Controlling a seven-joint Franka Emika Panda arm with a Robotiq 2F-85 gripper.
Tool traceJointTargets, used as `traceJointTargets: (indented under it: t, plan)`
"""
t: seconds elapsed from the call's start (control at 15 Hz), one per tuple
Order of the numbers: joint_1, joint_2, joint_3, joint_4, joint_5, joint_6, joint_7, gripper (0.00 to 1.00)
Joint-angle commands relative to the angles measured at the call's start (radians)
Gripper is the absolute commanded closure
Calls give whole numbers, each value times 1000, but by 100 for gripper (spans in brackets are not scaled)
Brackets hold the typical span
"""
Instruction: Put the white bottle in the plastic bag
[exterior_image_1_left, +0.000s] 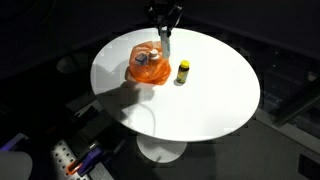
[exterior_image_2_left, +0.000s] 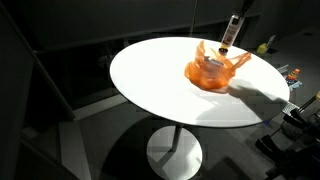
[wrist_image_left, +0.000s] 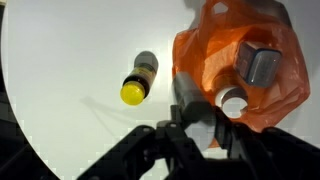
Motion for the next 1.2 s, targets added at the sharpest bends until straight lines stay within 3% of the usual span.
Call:
traceJointTargets:
  t: [0.0, 1.13]
  plan:
    - [-4, 29, -5, 19, -16, -1, -6, 90]
    - [7, 83, 50, 11, 7, 6, -135, 90]
